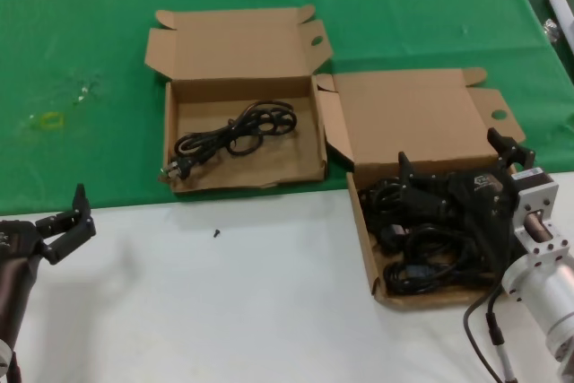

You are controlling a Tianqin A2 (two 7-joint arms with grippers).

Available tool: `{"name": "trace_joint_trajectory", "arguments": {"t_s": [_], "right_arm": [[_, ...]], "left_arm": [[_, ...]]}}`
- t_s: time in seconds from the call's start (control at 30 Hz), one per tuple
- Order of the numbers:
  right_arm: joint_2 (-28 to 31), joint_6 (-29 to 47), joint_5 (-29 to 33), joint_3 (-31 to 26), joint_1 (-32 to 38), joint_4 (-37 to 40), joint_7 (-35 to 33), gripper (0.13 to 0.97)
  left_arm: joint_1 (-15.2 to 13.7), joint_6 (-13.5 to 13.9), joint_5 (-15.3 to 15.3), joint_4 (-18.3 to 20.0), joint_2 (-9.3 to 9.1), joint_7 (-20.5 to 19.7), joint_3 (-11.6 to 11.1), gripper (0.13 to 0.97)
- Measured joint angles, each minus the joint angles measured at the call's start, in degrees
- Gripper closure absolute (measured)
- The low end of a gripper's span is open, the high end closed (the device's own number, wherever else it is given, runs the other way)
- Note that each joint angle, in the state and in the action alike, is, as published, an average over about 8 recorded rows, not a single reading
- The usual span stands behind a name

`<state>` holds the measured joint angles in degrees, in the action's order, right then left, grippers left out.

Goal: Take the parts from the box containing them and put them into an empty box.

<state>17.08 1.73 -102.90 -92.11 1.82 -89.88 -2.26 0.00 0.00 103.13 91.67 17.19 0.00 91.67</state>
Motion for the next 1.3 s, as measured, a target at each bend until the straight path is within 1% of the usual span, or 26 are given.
{"name": "trace_joint_trajectory", "arguments": {"t_s": [1.3], "right_arm": [[0.0,0.0,0.0,0.0,0.0,0.0,0.0,0.129]], "left_arm": [[0.0,0.0,0.0,0.0,0.0,0.0,0.0,0.132]]}}
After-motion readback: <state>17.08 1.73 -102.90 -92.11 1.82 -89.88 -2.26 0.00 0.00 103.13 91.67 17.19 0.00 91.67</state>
